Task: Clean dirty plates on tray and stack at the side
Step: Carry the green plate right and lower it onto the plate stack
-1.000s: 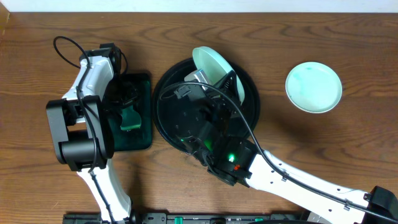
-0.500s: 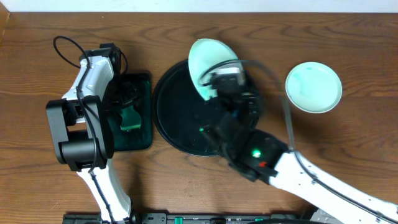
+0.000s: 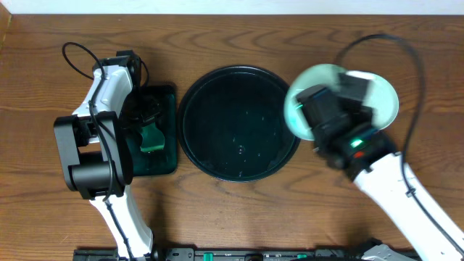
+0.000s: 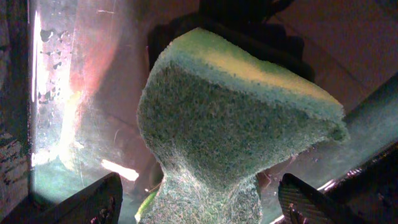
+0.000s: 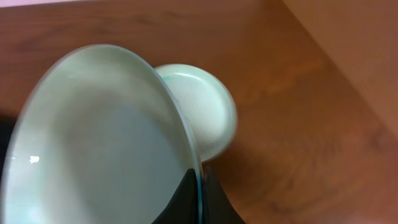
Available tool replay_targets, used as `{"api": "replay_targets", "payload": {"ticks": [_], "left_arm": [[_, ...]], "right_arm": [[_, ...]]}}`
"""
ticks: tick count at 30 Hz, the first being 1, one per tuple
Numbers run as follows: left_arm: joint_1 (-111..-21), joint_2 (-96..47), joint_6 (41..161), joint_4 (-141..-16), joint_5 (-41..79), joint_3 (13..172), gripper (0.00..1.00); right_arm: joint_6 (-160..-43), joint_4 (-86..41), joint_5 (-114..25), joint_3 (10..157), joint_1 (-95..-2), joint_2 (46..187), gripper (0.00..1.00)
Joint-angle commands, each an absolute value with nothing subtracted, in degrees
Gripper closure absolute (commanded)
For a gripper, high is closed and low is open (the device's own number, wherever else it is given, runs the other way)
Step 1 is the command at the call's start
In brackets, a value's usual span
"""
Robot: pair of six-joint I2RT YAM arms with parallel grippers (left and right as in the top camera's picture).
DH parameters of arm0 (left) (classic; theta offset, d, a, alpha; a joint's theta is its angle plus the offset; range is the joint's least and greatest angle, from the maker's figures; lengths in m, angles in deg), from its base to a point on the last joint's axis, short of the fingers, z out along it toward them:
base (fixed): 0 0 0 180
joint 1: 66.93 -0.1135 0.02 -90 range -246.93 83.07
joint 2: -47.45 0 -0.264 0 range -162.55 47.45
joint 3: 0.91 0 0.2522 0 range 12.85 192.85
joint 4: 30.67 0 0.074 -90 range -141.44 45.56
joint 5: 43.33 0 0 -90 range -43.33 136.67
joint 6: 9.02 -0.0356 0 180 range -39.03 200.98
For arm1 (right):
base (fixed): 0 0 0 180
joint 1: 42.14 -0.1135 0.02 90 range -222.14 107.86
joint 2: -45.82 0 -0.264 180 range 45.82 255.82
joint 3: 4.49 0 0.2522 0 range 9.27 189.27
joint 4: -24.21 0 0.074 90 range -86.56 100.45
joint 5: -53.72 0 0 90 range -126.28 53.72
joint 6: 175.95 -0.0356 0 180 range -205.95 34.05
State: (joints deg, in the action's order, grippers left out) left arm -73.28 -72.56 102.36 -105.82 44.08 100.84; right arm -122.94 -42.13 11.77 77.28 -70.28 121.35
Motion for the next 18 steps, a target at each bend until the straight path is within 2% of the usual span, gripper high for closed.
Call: {"api": "replay_targets", "payload": {"ticks": [1, 11, 18], "left_arm": [[-73.7, -72.4, 102.7, -106.0, 45.0, 101.2, 0.20], [-73.7, -72.4, 102.7, -106.0, 45.0, 101.2, 0.20], [-73.7, -72.4, 102.7, -106.0, 45.0, 101.2, 0.20]], "right_arm": [[-128.8, -42.6, 3.7, 77.5, -60.2, 120.8, 0.99], [-128.3, -41.6, -6.8, 77.5, -38.7, 125.9, 0.98], [-124.8, -36.8, -10.0, 77.5, -33.4, 136.2, 0.98]]}}
